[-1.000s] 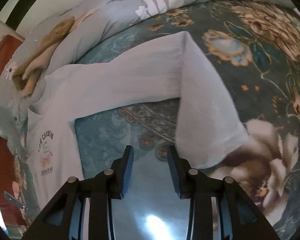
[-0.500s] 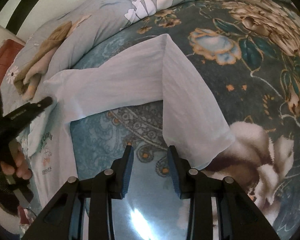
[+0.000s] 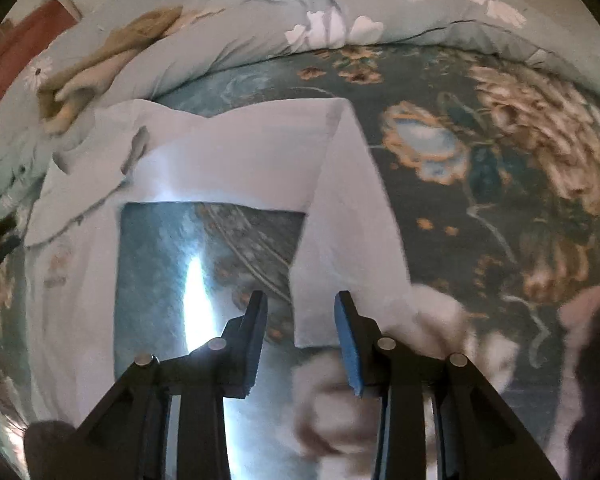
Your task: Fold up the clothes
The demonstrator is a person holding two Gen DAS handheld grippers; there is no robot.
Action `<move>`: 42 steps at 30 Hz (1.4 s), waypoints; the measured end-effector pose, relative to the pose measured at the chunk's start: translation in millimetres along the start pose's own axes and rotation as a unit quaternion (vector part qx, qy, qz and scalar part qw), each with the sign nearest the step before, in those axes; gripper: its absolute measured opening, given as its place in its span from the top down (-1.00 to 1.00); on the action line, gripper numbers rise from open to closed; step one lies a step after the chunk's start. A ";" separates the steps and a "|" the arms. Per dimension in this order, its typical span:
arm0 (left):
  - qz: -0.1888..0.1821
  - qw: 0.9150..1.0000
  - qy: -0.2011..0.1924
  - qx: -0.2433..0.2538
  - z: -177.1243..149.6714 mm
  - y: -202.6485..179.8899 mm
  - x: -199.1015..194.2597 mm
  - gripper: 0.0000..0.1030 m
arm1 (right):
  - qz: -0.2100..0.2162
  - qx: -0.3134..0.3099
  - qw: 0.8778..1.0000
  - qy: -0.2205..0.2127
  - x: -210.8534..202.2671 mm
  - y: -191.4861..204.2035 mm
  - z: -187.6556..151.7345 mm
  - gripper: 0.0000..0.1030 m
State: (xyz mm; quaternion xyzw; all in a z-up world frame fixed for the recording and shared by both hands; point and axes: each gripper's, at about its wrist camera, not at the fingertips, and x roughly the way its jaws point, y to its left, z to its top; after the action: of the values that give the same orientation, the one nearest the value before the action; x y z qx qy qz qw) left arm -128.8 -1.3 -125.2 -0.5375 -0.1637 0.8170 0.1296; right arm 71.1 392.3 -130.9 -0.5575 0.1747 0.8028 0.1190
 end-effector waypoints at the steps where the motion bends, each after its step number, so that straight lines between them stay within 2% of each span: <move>1: 0.010 1.000 -0.005 -0.020 -5.1 16.8 -9.0 -0.18 | -0.006 0.010 1.000 -0.004 -5.1 -5.1 -6.3 0.30; 4: 0.028 0.995 -0.013 -0.094 -25.5 67.2 -35.6 -0.19 | -0.032 0.050 0.998 -0.005 -15.4 -24.4 -23.7 0.30; 8: 0.028 0.987 -0.016 -0.160 -52.8 108.3 -55.7 -0.19 | -0.019 0.109 0.994 0.008 -11.0 -41.9 -45.0 0.30; 11: 0.026 0.986 -0.010 -0.164 -63.8 112.9 -60.2 -0.19 | 0.023 0.162 0.986 -0.005 -3.7 -47.1 -45.3 0.30; 18: 0.045 0.988 -0.014 -0.146 -73.2 115.0 -79.5 -0.19 | 0.121 0.261 0.957 -0.040 18.0 -49.8 -34.6 0.30; 20: 0.042 0.988 -0.018 -0.147 -74.0 118.5 -83.3 -0.19 | 0.133 0.268 0.953 -0.045 17.0 -46.2 -31.7 0.30; 21: 0.041 0.987 -0.018 -0.151 -75.2 121.7 -83.8 -0.19 | 0.121 0.264 0.955 -0.051 14.7 -44.3 -30.1 0.31; 22: 0.040 0.987 -0.019 -0.156 -76.4 124.9 -84.4 -0.19 | 0.109 0.264 0.957 -0.056 11.1 -45.3 -30.3 0.36; 23: 0.038 0.986 -0.019 -0.160 -77.6 128.0 -84.9 -0.19 | 0.099 0.271 0.955 -0.068 5.5 -46.0 -28.1 0.68; 24: 0.037 0.985 -0.020 -0.165 -78.8 131.2 -85.5 -0.19 | 0.100 0.283 0.951 -0.075 0.8 -48.8 -24.8 0.90; 25: 0.035 0.985 -0.020 -0.169 -80.0 134.3 -86.0 -0.19 | 0.097 0.290 0.949 -0.077 -2.8 -50.7 -22.7 0.90; 28: 0.030 0.982 -0.023 -0.182 -83.6 144.5 -87.5 -0.19 | 0.072 0.281 0.953 -0.091 -22.2 -50.8 -4.1 0.93; 32: 0.023 0.979 -0.028 -0.198 -87.1 158.8 -89.6 -0.19 | 0.021 0.199 0.971 -0.134 -78.2 -26.6 47.5 0.94; 34: 0.016 0.978 -0.031 -0.206 -88.9 165.4 -90.0 -0.19 | 0.006 0.158 0.975 -0.155 -104.7 -8.1 73.5 0.94; 38: 0.005 0.975 -0.037 -0.220 -92.3 176.6 -89.6 -0.19 | 0.007 0.055 0.982 -0.183 -150.5 58.2 122.9 0.94; 42: -0.007 0.971 -0.045 -0.236 -97.9 187.8 -90.1 -0.19 | 0.034 -0.057 0.983 -0.172 -146.2 153.9 159.8 0.94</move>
State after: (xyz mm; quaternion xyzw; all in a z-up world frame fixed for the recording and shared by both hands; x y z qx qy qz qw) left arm -10.4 -195.1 -162.4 -0.5144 -0.3615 0.7776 -0.0030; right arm -73.5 318.7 79.5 -0.4103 0.1243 0.8991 0.0880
